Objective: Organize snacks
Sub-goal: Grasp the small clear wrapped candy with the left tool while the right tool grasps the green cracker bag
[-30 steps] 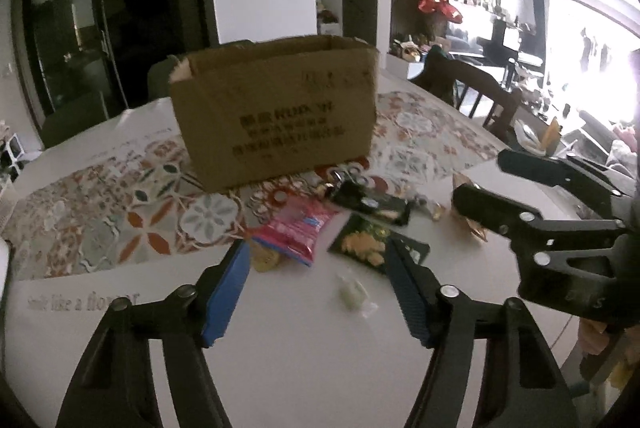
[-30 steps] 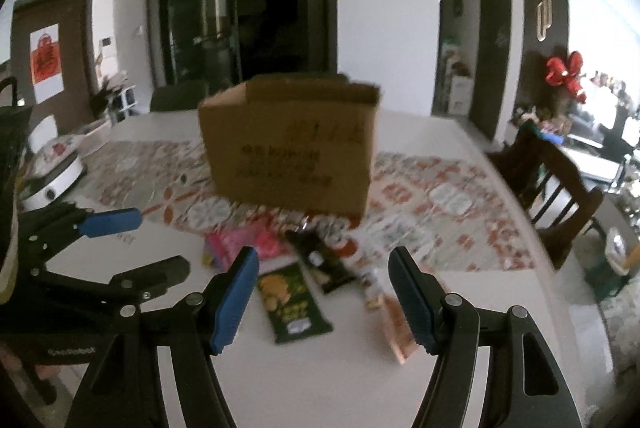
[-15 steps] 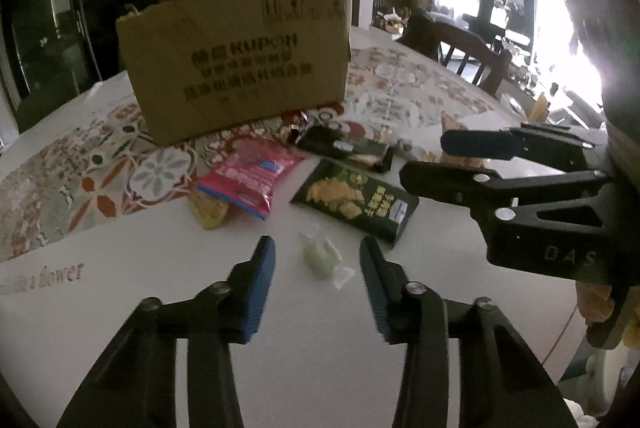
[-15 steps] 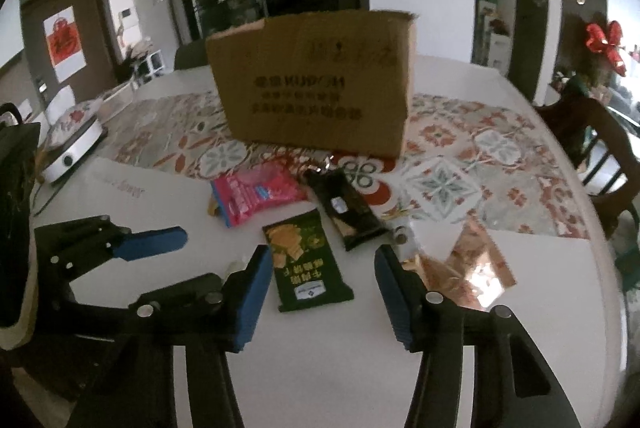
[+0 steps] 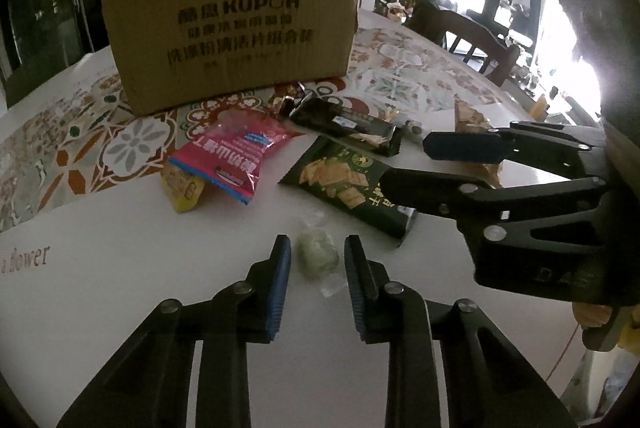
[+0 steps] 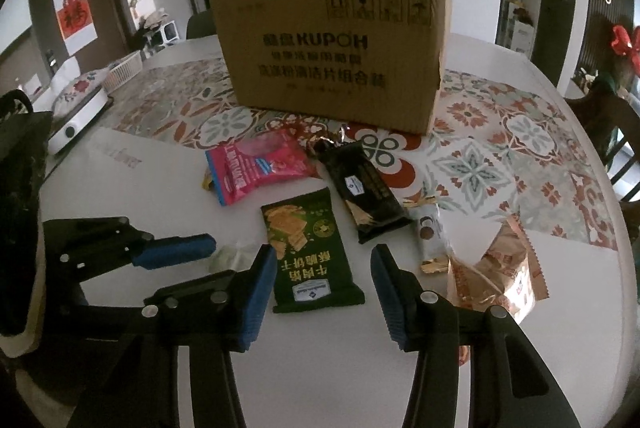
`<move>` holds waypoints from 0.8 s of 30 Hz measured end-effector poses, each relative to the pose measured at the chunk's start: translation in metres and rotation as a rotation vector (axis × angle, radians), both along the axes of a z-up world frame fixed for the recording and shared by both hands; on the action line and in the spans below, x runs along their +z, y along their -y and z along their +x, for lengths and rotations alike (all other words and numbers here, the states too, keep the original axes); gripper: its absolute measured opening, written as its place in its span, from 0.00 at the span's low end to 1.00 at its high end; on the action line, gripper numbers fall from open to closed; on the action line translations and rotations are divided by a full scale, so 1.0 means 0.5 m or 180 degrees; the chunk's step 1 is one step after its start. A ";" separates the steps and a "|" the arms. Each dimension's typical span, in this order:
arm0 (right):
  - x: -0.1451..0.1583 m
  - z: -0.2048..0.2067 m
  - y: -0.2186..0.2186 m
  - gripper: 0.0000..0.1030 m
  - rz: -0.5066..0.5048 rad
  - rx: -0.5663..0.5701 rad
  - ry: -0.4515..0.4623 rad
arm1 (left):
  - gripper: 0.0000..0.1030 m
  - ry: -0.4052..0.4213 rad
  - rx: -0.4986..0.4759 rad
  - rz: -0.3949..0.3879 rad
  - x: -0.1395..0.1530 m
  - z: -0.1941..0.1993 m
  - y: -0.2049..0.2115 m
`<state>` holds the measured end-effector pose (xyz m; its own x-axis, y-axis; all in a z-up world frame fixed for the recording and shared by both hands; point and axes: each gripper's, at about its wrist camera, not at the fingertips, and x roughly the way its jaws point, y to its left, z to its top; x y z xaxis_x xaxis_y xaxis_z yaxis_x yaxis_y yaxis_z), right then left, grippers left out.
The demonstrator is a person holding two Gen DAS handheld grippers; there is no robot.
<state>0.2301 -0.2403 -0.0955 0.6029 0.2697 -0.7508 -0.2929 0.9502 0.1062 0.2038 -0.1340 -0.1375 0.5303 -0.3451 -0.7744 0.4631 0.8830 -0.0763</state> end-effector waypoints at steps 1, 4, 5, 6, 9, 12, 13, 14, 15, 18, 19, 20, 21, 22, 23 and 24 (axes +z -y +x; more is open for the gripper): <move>0.000 0.001 -0.001 0.49 -0.0008 0.0003 -0.0004 | 0.23 0.0006 0.0017 0.0001 -0.001 0.001 -0.001; -0.003 0.005 -0.003 0.49 -0.0005 0.0016 -0.0015 | 0.19 0.0021 0.0025 -0.0001 -0.001 0.003 -0.003; -0.005 0.007 -0.004 0.49 -0.0004 0.0021 -0.0018 | 0.19 0.0019 0.0040 0.0002 0.000 0.004 -0.005; -0.006 0.009 -0.006 0.49 -0.0004 0.0026 -0.0024 | 0.19 0.0010 0.0059 -0.0002 0.000 0.004 -0.008; -0.012 0.016 -0.010 0.49 0.0023 0.0035 -0.0057 | 0.19 -0.0005 0.0149 -0.0022 0.005 0.007 -0.022; -0.017 0.025 -0.017 0.49 0.0004 0.0050 -0.0091 | 0.19 0.0016 0.0191 -0.0033 0.014 0.010 -0.031; -0.019 0.026 -0.021 0.49 -0.0011 0.0064 -0.0103 | 0.19 0.0026 0.0207 -0.0044 0.017 0.010 -0.034; -0.021 0.028 -0.024 0.49 -0.0016 0.0086 -0.0122 | 0.19 0.0033 0.0217 -0.0046 0.019 0.010 -0.035; -0.023 0.030 -0.029 0.50 -0.0017 0.0115 -0.0148 | 0.19 0.0040 0.0227 -0.0044 0.021 0.011 -0.036; -0.032 0.038 -0.040 0.50 -0.0054 0.0151 -0.0186 | 0.19 0.0045 0.0248 -0.0052 0.022 0.011 -0.043; -0.034 0.041 -0.042 0.50 -0.0065 0.0153 -0.0200 | 0.19 0.0036 0.0258 -0.0058 0.022 0.012 -0.046; -0.037 0.043 -0.044 0.50 -0.0076 0.0147 -0.0215 | 0.19 0.0028 0.0262 -0.0072 0.022 0.013 -0.048; -0.040 0.046 -0.045 0.50 -0.0072 0.0143 -0.0235 | 0.19 0.0026 0.0265 -0.0072 0.022 0.014 -0.049; -0.042 0.047 -0.046 0.50 -0.0059 0.0144 -0.0237 | 0.19 0.0030 0.0272 -0.0073 0.022 0.013 -0.051; -0.041 0.047 -0.048 0.50 -0.0062 0.0144 -0.0235 | 0.19 0.0030 0.0274 -0.0073 0.023 0.014 -0.052; -0.041 0.048 -0.051 0.50 -0.0066 0.0152 -0.0238 | 0.19 0.0028 0.0279 -0.0072 0.023 0.014 -0.054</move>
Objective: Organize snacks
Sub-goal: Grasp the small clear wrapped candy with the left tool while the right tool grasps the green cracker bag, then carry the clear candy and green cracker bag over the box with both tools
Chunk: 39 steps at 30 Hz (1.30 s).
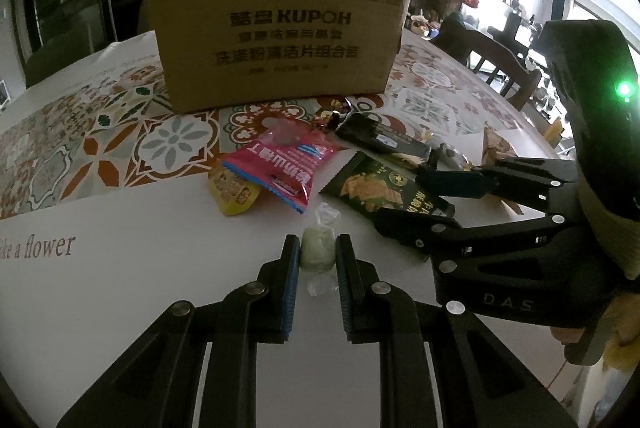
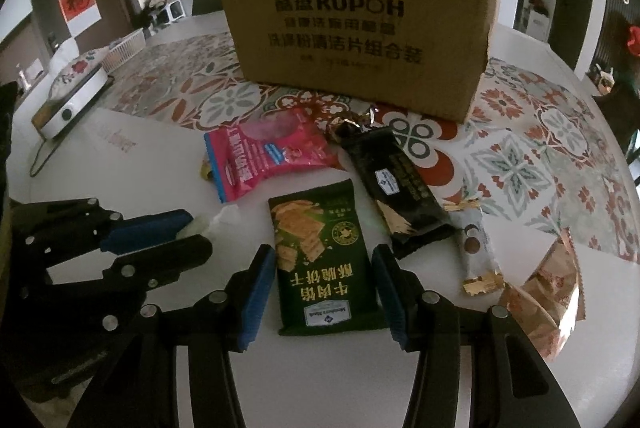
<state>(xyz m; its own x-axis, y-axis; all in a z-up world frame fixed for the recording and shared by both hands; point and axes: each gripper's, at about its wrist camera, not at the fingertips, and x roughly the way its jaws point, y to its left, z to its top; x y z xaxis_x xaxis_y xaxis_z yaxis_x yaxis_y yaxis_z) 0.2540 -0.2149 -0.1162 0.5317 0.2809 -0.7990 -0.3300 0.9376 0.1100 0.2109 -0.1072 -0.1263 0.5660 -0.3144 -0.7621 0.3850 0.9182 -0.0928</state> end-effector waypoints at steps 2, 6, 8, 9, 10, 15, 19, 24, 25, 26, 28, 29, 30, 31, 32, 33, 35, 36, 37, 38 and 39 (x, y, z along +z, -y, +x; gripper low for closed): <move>-0.001 0.000 -0.004 0.50 -0.0021 0.0011 0.0015 | 0.19 0.0001 0.0012 -0.0007 0.001 -0.001 -0.003; -0.002 -0.001 -0.013 0.46 -0.0068 -0.0002 0.0053 | 0.19 0.0020 0.0039 -0.0013 0.006 -0.003 -0.007; -0.002 -0.003 -0.015 0.45 -0.0080 -0.0019 0.0065 | 0.19 0.0038 0.0047 -0.0018 0.010 -0.005 -0.009; -0.002 -0.005 -0.016 0.45 -0.0082 -0.0029 0.0073 | 0.19 0.0048 0.0053 -0.0021 0.013 -0.006 -0.011; -0.002 -0.008 -0.016 0.45 -0.0078 -0.0037 0.0080 | 0.19 0.0058 0.0059 -0.0024 0.016 -0.008 -0.012; 0.014 -0.027 -0.017 0.45 -0.0041 -0.0127 0.0163 | 0.19 0.0121 0.0069 -0.0047 0.033 -0.015 -0.018; 0.039 -0.041 -0.013 0.45 0.0023 -0.0208 0.0242 | 0.19 0.0207 0.0062 -0.0074 0.054 -0.020 -0.024; 0.080 -0.055 -0.008 0.45 0.0051 -0.0320 0.0412 | 0.19 0.0371 0.0040 -0.0096 0.089 -0.024 -0.032; 0.087 -0.056 -0.008 0.45 0.0059 -0.0337 0.0444 | 0.19 0.0435 0.0034 -0.0088 0.098 -0.024 -0.034; 0.096 -0.059 -0.006 0.45 0.0064 -0.0367 0.0483 | 0.19 0.0490 0.0035 -0.0083 0.106 -0.024 -0.036; 0.117 -0.061 -0.004 0.45 0.0084 -0.0428 0.0586 | 0.19 0.0612 0.0026 -0.0082 0.129 -0.021 -0.040; 0.125 -0.063 -0.002 0.45 0.0087 -0.0452 0.0630 | 0.19 0.0660 0.0033 -0.0093 0.138 -0.019 -0.043; 0.137 -0.063 -0.001 0.45 0.0094 -0.0488 0.0690 | 0.19 0.0689 0.0036 -0.0106 0.147 -0.016 -0.045; 0.146 -0.062 -0.002 0.45 0.0108 -0.0500 0.0726 | 0.19 0.0729 0.0035 -0.0123 0.159 -0.012 -0.048; 0.154 -0.060 -0.003 0.45 0.0123 -0.0514 0.0757 | 0.19 0.0761 0.0036 -0.0143 0.168 -0.009 -0.051; 0.164 -0.059 -0.003 0.45 0.0141 -0.0538 0.0798 | 0.19 0.0800 0.0039 -0.0162 0.179 -0.006 -0.053; 0.181 -0.055 -0.004 0.45 0.0164 -0.0561 0.0872 | 0.19 0.0865 0.0048 -0.0183 0.199 0.004 -0.058; 0.191 -0.053 -0.004 0.45 0.0178 -0.0580 0.0915 | 0.19 0.0895 0.0048 -0.0195 0.209 0.009 -0.060; 0.198 -0.051 -0.005 0.45 0.0196 -0.0582 0.0941 | 0.19 0.0930 0.0051 -0.0205 0.219 0.016 -0.062; 0.205 -0.049 -0.006 0.45 0.0214 -0.0583 0.0969 | 0.19 0.0954 0.0048 -0.0200 0.228 0.021 -0.063; 0.216 -0.045 -0.008 0.45 0.0227 -0.0599 0.1015 | 0.19 0.0987 0.0047 -0.0198 0.238 0.029 -0.065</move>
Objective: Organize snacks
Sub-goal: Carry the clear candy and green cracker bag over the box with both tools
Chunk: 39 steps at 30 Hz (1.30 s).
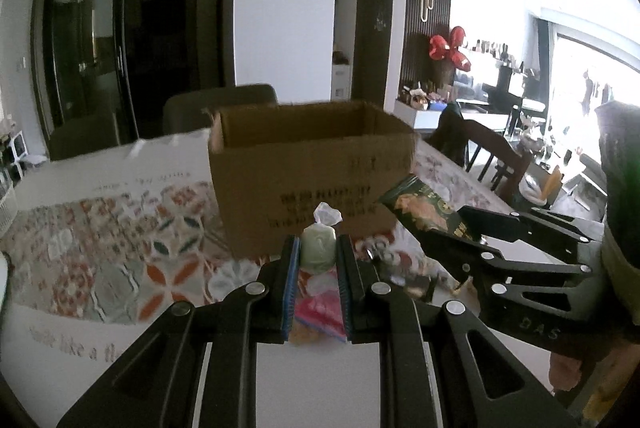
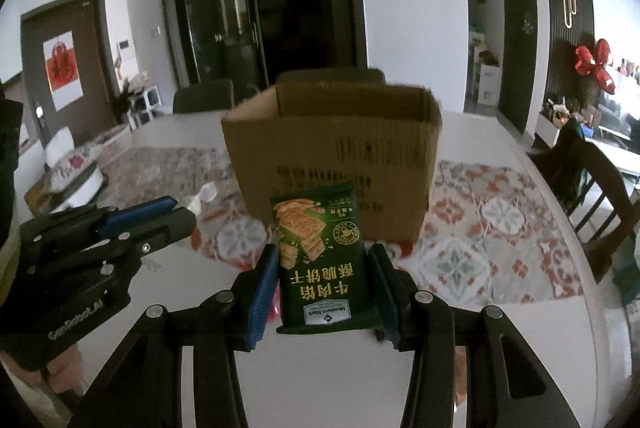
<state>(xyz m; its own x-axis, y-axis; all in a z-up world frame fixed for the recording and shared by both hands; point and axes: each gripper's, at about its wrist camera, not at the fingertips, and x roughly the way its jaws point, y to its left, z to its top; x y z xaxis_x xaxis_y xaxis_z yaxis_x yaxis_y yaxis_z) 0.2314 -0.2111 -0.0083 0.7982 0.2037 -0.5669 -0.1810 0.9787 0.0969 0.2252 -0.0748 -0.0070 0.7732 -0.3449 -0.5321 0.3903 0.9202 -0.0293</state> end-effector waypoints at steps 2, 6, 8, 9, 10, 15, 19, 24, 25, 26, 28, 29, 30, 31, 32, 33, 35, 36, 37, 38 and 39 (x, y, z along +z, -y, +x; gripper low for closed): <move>0.015 0.004 -0.002 0.45 0.0018 -0.0008 0.0065 | 0.19 0.0070 0.0006 0.0012 0.016 0.010 -0.002; 0.048 0.019 -0.003 0.45 0.0063 -0.0042 0.0205 | 0.19 0.0224 0.0028 0.0048 0.045 0.028 -0.004; 0.063 0.029 -0.002 0.45 0.0083 -0.0056 0.0261 | 0.19 0.0285 0.0025 0.0054 0.059 0.040 -0.005; 0.071 0.034 -0.002 0.45 0.0093 -0.0062 0.0287 | 0.19 0.0308 0.0026 0.0059 0.065 0.047 -0.005; 0.078 0.039 -0.001 0.45 0.0104 -0.0069 0.0313 | 0.19 0.0326 0.0026 0.0059 0.071 0.055 -0.005; 0.110 0.075 0.005 0.45 0.0131 -0.0080 0.0413 | 0.19 0.0381 0.0020 0.0037 0.099 0.098 -0.005; 0.131 0.108 0.008 0.45 0.0132 -0.0089 0.0440 | 0.19 0.0505 0.0030 0.0087 0.123 0.130 -0.003; 0.147 0.151 0.011 0.45 0.0127 -0.0089 0.0440 | 0.19 0.0525 0.0020 0.0110 0.144 0.178 0.006; 0.150 0.162 0.012 0.45 0.0121 -0.0097 0.0435 | 0.19 0.0512 0.0010 0.0113 0.145 0.186 0.008; 0.151 0.169 0.014 0.45 0.0112 -0.0098 0.0437 | 0.19 0.0500 0.0003 0.0118 0.146 0.197 0.011; 0.156 0.187 0.016 0.45 0.0069 -0.0107 0.0443 | 0.19 0.0465 -0.0013 0.0116 0.146 0.223 0.015; 0.158 0.197 0.018 0.45 0.0054 -0.0109 0.0435 | 0.19 0.0444 -0.0022 0.0115 0.146 0.232 0.017; 0.158 0.205 0.018 0.45 0.0051 -0.0110 0.0427 | 0.19 0.0410 -0.0036 0.0112 0.145 0.241 0.020; 0.158 0.215 0.020 0.45 0.0044 -0.0115 0.0413 | 0.19 0.0373 -0.0054 0.0115 0.144 0.253 0.023; 0.157 0.222 0.021 0.45 0.0040 -0.0113 0.0400 | 0.19 0.0327 -0.0067 0.0118 0.141 0.268 0.027; 0.158 0.233 0.023 0.45 0.0036 -0.0110 0.0380 | 0.19 0.0295 -0.0076 0.0115 0.140 0.277 0.028; 0.156 0.251 0.025 0.45 0.0028 -0.0108 0.0337 | 0.19 0.0211 -0.0103 0.0123 0.135 0.298 0.038; 0.153 0.262 0.027 0.45 0.0020 -0.0115 0.0307 | 0.19 0.0168 -0.0095 0.0122 0.132 0.311 0.041; 0.150 0.270 0.030 0.45 0.0017 -0.0124 0.0291 | 0.19 0.0138 -0.0088 0.0113 0.129 0.319 0.041; 0.146 0.279 0.032 0.45 0.0010 -0.0126 0.0272 | 0.19 0.0088 -0.0091 0.0110 0.124 0.331 0.043; 0.141 0.291 0.035 0.45 0.0006 -0.0142 0.0236 | 0.19 0.0064 -0.0080 0.0108 0.121 0.338 0.044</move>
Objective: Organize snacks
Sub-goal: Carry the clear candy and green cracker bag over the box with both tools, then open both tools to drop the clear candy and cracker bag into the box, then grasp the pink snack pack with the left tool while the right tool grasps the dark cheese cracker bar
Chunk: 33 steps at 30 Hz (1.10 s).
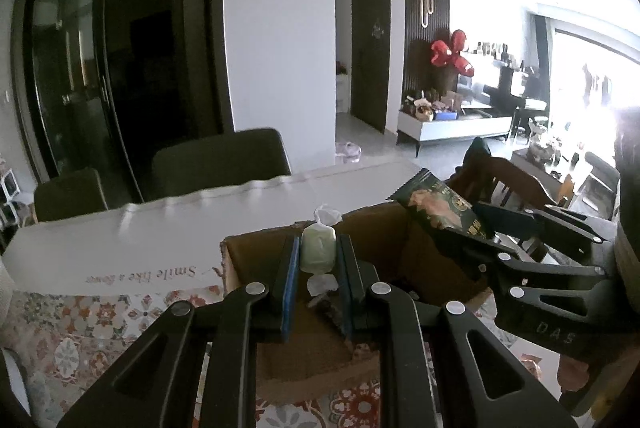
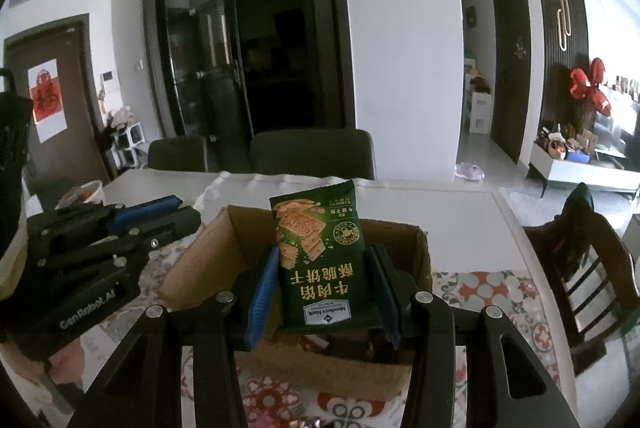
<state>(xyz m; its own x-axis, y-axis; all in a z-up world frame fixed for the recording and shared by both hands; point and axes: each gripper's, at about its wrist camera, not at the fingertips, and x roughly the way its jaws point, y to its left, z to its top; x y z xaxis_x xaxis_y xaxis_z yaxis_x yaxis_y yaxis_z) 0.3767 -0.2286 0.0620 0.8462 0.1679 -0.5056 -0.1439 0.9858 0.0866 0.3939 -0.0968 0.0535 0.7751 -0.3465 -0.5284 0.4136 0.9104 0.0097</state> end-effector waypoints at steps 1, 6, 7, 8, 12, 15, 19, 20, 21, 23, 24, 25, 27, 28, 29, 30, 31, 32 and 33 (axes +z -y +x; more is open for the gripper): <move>-0.003 0.006 0.003 0.45 0.0002 -0.0013 -0.0021 | 0.19 -0.0020 0.0020 0.0007 -0.004 0.011 0.003; -0.022 0.036 0.013 0.46 -0.0046 -0.0088 -0.0094 | 0.49 -0.0006 0.0053 0.0118 -0.017 0.029 0.011; -0.026 0.039 0.014 0.46 -0.0069 -0.0109 -0.0102 | 0.54 0.0023 0.0086 0.0135 -0.019 0.029 0.011; -0.028 0.040 0.016 0.49 -0.0079 -0.0127 -0.0109 | 0.54 0.0036 0.0105 0.0152 -0.019 0.033 0.010; -0.031 0.035 0.028 0.64 -0.0103 -0.0273 -0.0086 | 0.59 0.0052 0.0158 0.0215 -0.023 0.025 0.004; -0.029 0.019 0.030 0.64 -0.0144 -0.0333 -0.0062 | 0.64 0.0111 0.0184 0.0271 -0.022 0.001 0.001; -0.025 -0.016 0.019 0.64 -0.0251 -0.0288 0.0007 | 0.65 0.0124 0.0196 0.0342 -0.021 -0.038 -0.002; -0.025 -0.029 0.015 0.64 -0.0276 -0.0269 0.0028 | 0.65 0.0121 0.0186 0.0339 -0.020 -0.044 -0.004; -0.023 -0.036 0.014 0.64 -0.0283 -0.0262 0.0036 | 0.65 0.0119 0.0170 0.0338 -0.020 -0.053 -0.005; -0.020 -0.058 0.012 0.64 -0.0287 -0.0218 0.0066 | 0.65 0.0123 0.0160 0.0360 -0.020 -0.075 -0.005; -0.019 -0.068 0.010 0.64 -0.0298 -0.0204 0.0076 | 0.65 0.0124 0.0146 0.0371 -0.020 -0.086 -0.006; -0.018 -0.078 0.008 0.64 -0.0309 -0.0186 0.0083 | 0.65 0.0130 0.0131 0.0376 -0.020 -0.098 -0.006; -0.017 -0.099 0.007 0.64 -0.0318 -0.0155 0.0095 | 0.65 0.0137 0.0090 0.0397 -0.019 -0.117 -0.004; -0.016 -0.105 0.006 0.64 -0.0327 -0.0142 0.0090 | 0.65 0.0146 0.0073 0.0409 -0.019 -0.129 -0.004; -0.017 -0.115 0.005 0.64 -0.0333 -0.0122 0.0091 | 0.65 0.0151 0.0062 0.0414 -0.018 -0.136 -0.004; -0.018 -0.121 0.004 0.64 -0.0337 -0.0114 0.0094 | 0.65 0.0158 0.0045 0.0417 -0.018 -0.143 -0.004; -0.018 -0.127 0.002 0.64 -0.0349 -0.0102 0.0089 | 0.65 0.0162 0.0041 0.0414 -0.019 -0.151 -0.006; -0.019 -0.133 0.002 0.64 -0.0354 -0.0086 0.0086 | 0.65 0.0167 0.0035 0.0402 -0.020 -0.157 -0.009; -0.020 -0.139 0.001 0.64 -0.0355 -0.0066 0.0089 | 0.65 0.0183 0.0025 0.0394 -0.021 -0.166 -0.010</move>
